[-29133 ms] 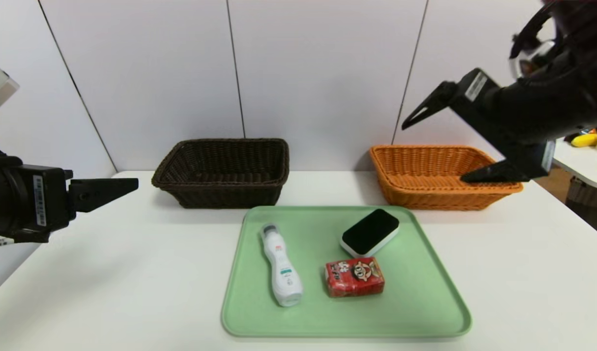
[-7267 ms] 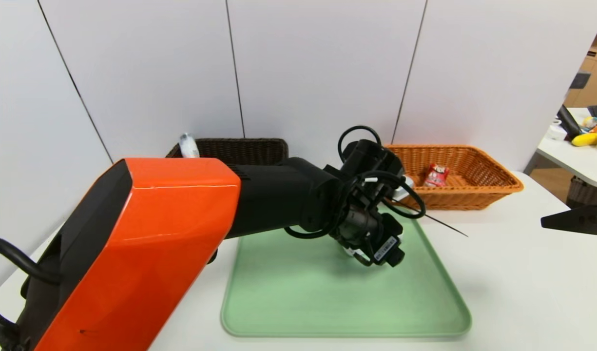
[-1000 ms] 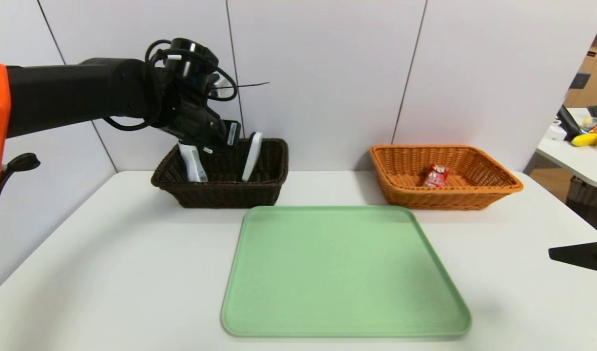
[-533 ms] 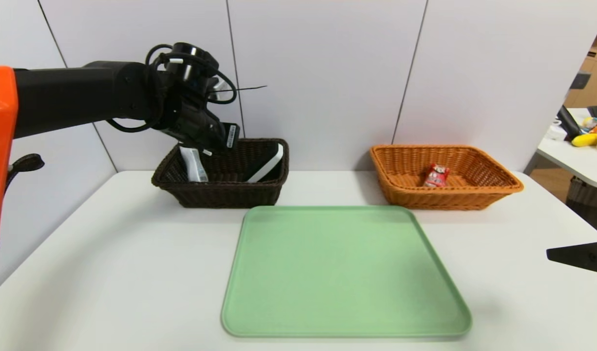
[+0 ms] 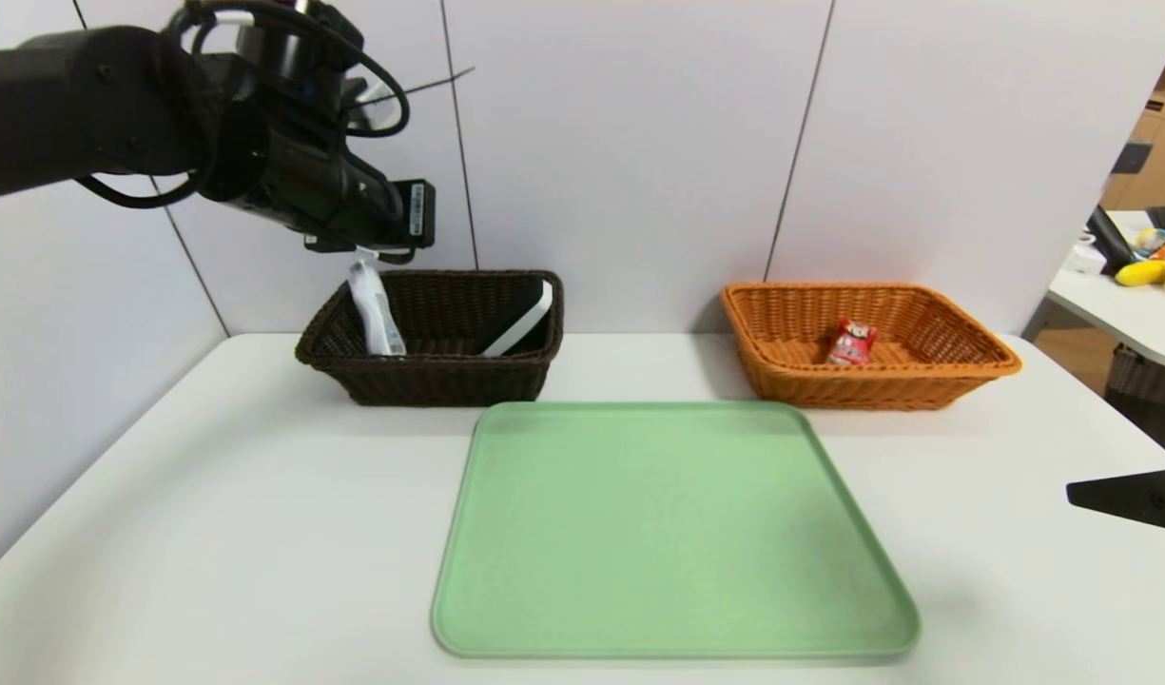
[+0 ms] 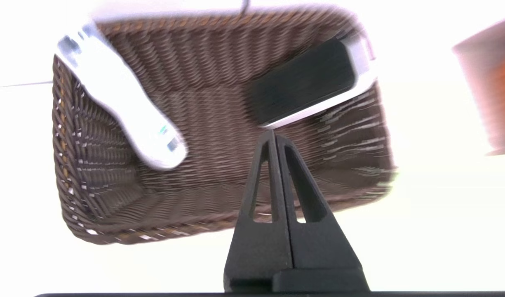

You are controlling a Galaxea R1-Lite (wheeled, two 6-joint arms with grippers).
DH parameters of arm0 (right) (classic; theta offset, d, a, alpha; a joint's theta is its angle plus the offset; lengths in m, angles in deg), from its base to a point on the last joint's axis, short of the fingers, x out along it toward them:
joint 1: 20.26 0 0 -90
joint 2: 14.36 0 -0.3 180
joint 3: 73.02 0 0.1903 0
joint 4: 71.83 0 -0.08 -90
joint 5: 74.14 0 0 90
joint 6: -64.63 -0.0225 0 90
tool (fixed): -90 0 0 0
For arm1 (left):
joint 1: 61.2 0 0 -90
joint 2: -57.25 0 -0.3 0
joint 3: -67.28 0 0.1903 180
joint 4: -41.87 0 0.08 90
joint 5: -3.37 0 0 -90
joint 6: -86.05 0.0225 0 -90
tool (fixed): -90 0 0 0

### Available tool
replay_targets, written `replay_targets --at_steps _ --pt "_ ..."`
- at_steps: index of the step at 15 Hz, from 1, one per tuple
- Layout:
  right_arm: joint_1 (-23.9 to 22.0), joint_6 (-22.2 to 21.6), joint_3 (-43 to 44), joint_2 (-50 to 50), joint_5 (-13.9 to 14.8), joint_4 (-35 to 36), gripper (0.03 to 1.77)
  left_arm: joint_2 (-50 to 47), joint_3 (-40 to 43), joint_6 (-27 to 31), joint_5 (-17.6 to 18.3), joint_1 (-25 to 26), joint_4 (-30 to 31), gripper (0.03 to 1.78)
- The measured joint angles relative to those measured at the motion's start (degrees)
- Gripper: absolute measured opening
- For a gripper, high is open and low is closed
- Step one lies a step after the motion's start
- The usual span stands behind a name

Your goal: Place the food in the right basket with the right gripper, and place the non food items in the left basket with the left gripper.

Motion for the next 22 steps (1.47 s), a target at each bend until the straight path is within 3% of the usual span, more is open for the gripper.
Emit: replay_targets --at_steps 2,9,10,13,16,22 --pt "0.0 -0.15 -0.22 -0.11 -0.1 0.01 1.69 -2.6 0.0 -2.73 2.26 -0.04 -0.37 0.04" --pt "0.0 -1.08 -0.94 -1.73 -0.05 -0.16 1.69 -5.4 0.3 -3.01 2.4 -0.2 -0.87 0.04" --pt "0.0 -1.11 -0.96 -1.87 0.01 -0.18 1.69 -5.46 0.5 -3.04 2.26 -0.2 -1.77 0.12" --pt "0.02 -0.94 -0.96 -2.19 0.15 -0.16 1.69 -5.6 0.45 -3.56 2.47 -0.2 -1.85 0.62" --pt "0.02 -0.85 -0.96 -2.36 0.17 -0.18 1.69 -5.63 0.44 -3.54 2.51 -0.2 -1.74 0.97" --pt "0.0 -0.83 -0.94 -2.45 0.17 -0.24 1.69 -5.63 0.48 -3.56 2.49 -0.2 -1.77 1.37"
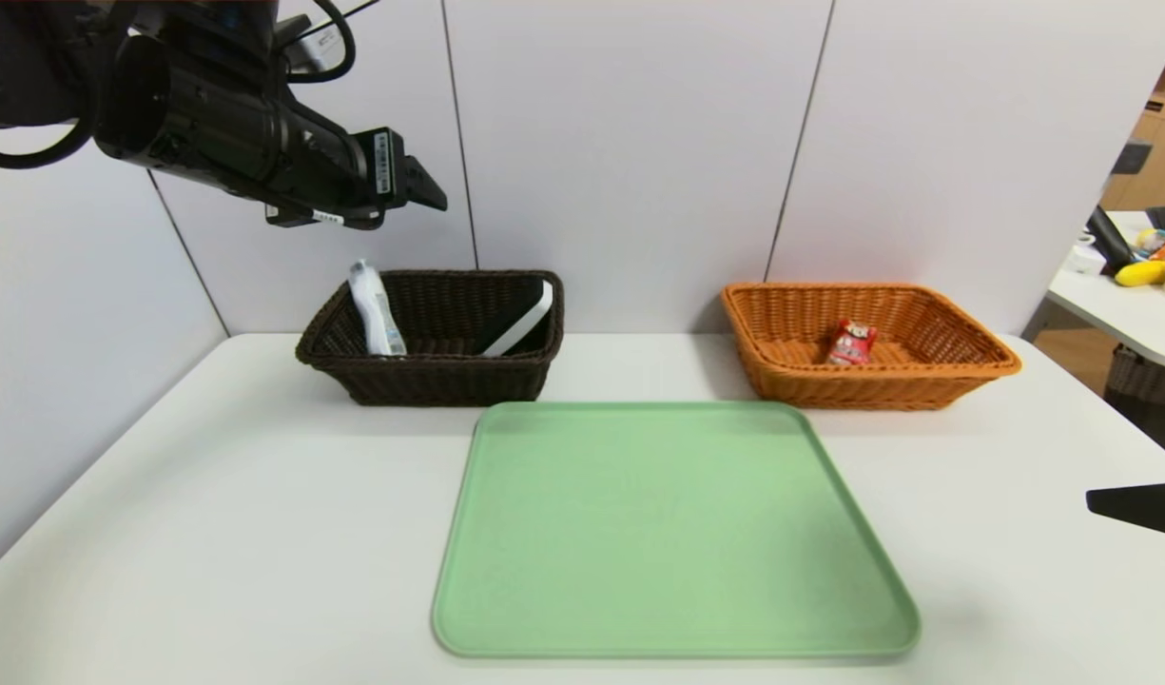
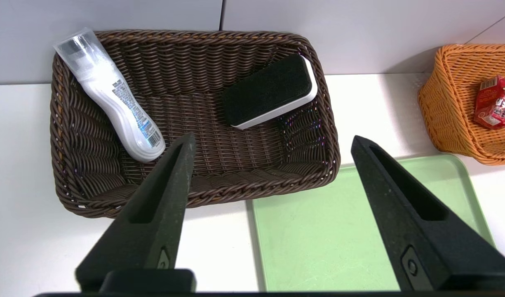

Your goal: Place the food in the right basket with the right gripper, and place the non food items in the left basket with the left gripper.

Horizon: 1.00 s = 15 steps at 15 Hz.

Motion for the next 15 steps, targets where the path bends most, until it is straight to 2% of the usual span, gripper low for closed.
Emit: replay_targets --at_steps 3,5,9,12,15 --pt "0.02 -0.02 0.0 0.02 0.02 0.26 1.69 -0.6 0.22 -0.16 -0.32 -0.01 -0.33 1.47" --pt "0.0 0.05 0.0 0.0 0.35 0.24 1.69 -1.71 0.74 -0.05 -2.16 -0.41 -2.65 1.52" --pt "0.0 0.5 -0.78 -0.69 3.19 0.39 1.69 -5.75 3.34 -0.02 -11.51 -0.96 -4.16 1.6" --pt "-0.4 0.79 -1.93 -1.99 4.57 0.52 1.7 -11.04 6.61 0.24 -14.18 -1.27 -4.36 1.63" --pt "-2.76 0.85 -2.16 -3.96 4.61 0.52 1.7 -17.53 13.34 -0.02 -19.53 -3.01 -3.97 1.66"
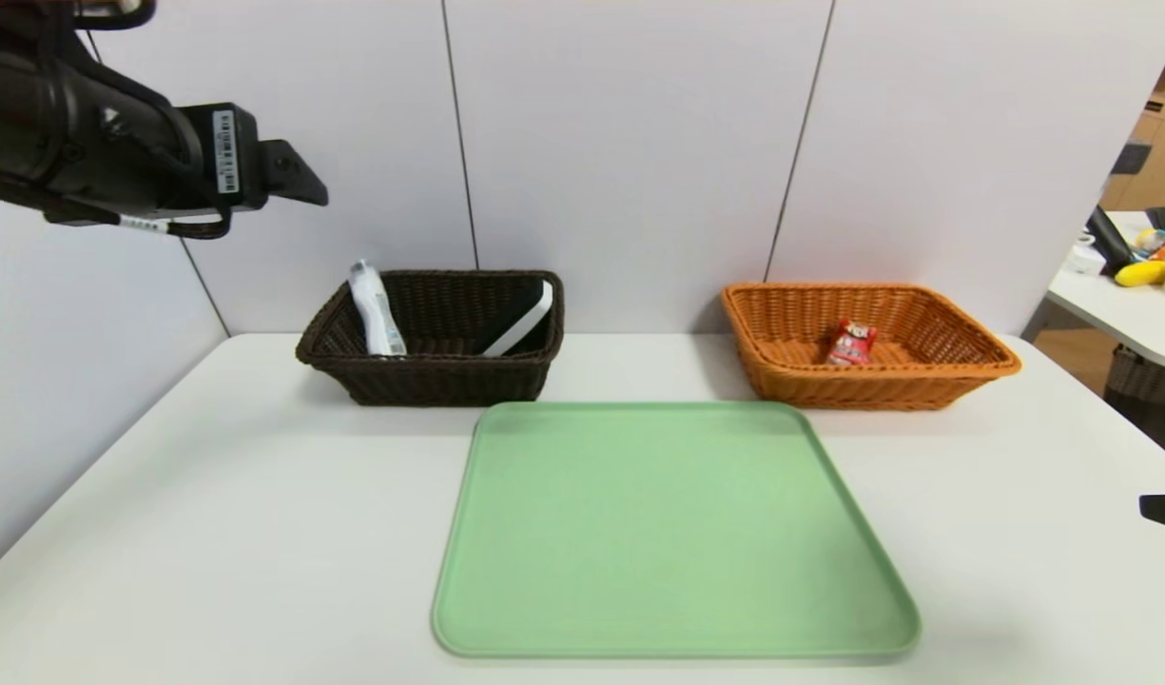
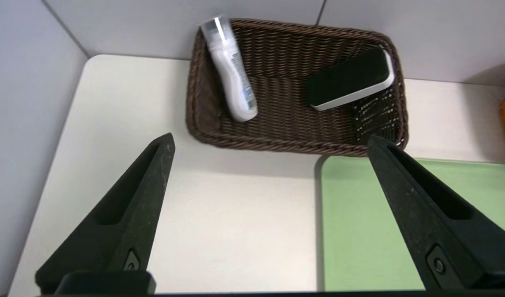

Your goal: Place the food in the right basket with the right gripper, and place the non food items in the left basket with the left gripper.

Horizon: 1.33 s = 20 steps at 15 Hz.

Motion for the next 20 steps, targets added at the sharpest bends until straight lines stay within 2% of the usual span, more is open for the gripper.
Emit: replay_targets --at_steps 2,4,8,12,16,18,20 --pt "-1.76 -0.02 -0.07 -1.46 0.0 0.0 1.7 -5.03 5.92 -1.21 -2.58 -0.57 0.72 1.67" --pt "-2.69 -0.05 -0.1 -3.23 -0.09 0.0 1.7 -10.53 11.89 -3.56 -3.39 0.02 2.27 1.67" --pt "-4.9 -0.02 -0.51 -6.46 -0.2 -0.02 1.7 -23.34 23.84 -4.66 -3.27 5.07 4.06 1.68" --pt "-5.97 -0.2 -4.49 -11.8 -0.45 -0.02 1.7 -35.45 33.88 -4.74 -3.06 9.81 4.63 1.69" --pt "-7.41 -0.72 -9.23 -20.54 -0.59 -0.02 1.7 -47.63 45.37 -4.69 -3.13 12.24 4.66 1.69" --pt "-7.89 -0.5 -11.11 -25.94 -0.28 -0.05 1.7 -53.88 50.03 -3.36 -3.27 12.74 4.22 1.69" --pt "-8.24 0.16 -13.17 -31.65 -0.02 -0.11 1.7 -60.04 53.37 0.94 -3.27 12.92 4.24 1.69"
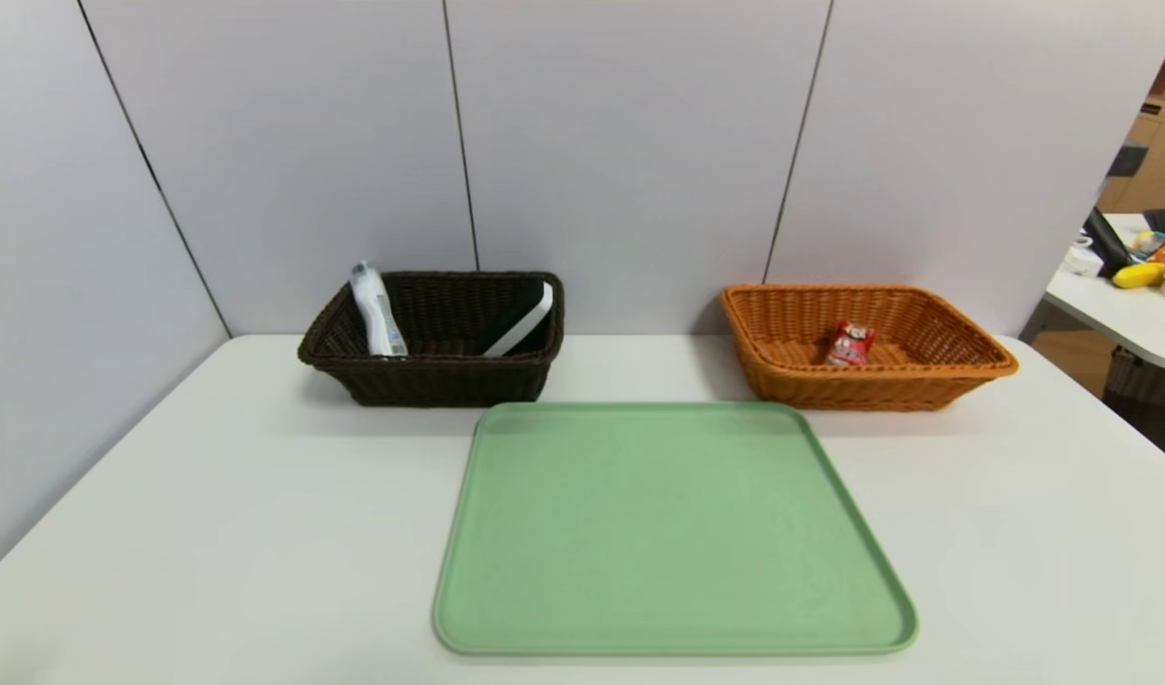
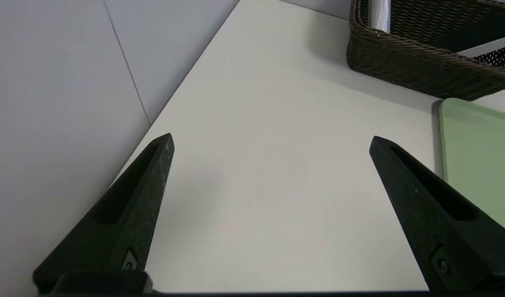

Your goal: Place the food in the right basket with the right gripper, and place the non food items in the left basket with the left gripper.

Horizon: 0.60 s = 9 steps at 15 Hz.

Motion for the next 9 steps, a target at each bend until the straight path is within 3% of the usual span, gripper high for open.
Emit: replay_targets --at_steps 3,6,9 --pt "-1.49 4.61 -3.97 -9.18 -0.15 -0.06 1.7 -7.59 4.61 5.4 -0.12 0.12 0.37 1.69" --pt "-2.0 7.62 -4.97 -14.36 -0.98 0.09 1.7 -10.3 5.12 5.35 -0.63 0.2 0.98 1.69" --pt "-1.94 7.86 -4.61 -16.6 -4.34 0.09 1.7 -11.13 5.03 3.91 -4.28 0.62 2.12 1.69"
